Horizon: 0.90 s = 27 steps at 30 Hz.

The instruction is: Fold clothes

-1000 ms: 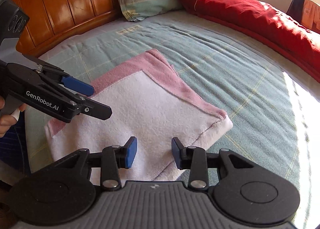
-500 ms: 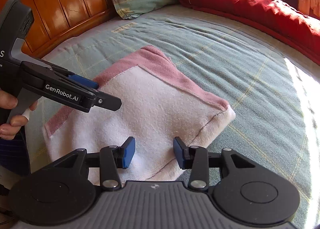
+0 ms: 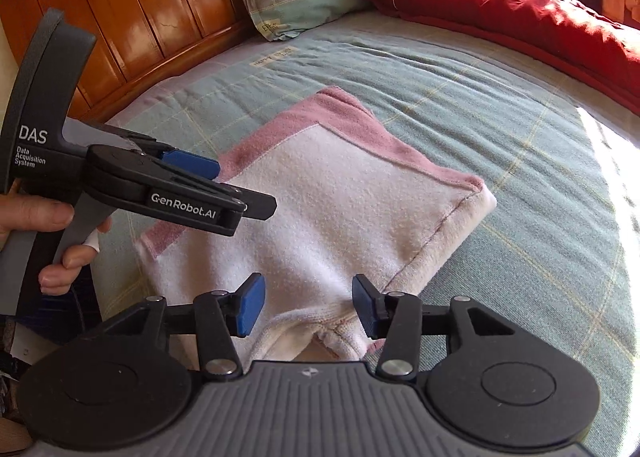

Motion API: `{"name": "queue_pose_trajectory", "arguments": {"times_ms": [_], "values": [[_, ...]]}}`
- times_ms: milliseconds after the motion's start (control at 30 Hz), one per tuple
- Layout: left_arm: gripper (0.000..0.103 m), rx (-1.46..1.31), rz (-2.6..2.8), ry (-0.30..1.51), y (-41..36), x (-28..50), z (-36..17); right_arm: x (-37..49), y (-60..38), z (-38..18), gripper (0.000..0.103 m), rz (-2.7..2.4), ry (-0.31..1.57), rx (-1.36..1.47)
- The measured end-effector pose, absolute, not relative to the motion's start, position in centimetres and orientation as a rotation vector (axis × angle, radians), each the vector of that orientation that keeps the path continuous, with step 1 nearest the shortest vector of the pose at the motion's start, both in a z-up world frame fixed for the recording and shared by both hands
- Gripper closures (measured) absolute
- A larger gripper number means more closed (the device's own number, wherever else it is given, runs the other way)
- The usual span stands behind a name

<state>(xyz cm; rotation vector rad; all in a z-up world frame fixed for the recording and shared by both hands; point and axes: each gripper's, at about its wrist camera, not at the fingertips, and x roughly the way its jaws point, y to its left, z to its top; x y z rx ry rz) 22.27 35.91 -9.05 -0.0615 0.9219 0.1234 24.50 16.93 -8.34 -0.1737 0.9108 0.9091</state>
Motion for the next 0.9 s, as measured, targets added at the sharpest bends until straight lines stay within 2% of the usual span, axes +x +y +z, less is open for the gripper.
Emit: {"name": "queue_pose_trajectory", "arguments": {"times_ms": [100,200,267,333,467,633,767,900], "values": [[0.025,-0.018,0.153,0.821,35.0,20.1,-6.5,23.9,15.8,-7.0,0.044,0.901,0.89,-0.183],[0.016,0.039,0.189,0.719,33.8,17.5,-3.7,23.1,14.2,-6.2,0.039,0.886,0.896,-0.177],[0.006,0.064,0.197,0.648,32.6,15.4,-2.3,22.4,13.2,-5.8,0.038,0.879,0.903,-0.167],[0.001,0.087,0.204,0.577,31.4,13.2,-0.9,21.7,12.2,-5.6,0.038,0.874,0.91,-0.157],[0.001,-0.035,0.234,0.392,29.9,8.4,0.4,19.8,11.3,-6.0,0.035,0.89,0.933,-0.145],[0.001,-0.063,0.287,0.523,28.7,5.9,-1.5,17.5,12.0,-7.8,0.036,0.97,0.909,-0.13],[0.001,-0.054,0.376,0.637,28.3,3.2,-4.0,17.5,14.1,-8.3,0.056,1.026,0.864,-0.122],[0.001,-0.109,0.429,0.693,29.1,1.1,-5.3,18.3,16.7,-8.6,0.056,1.044,0.847,-0.16]]}}
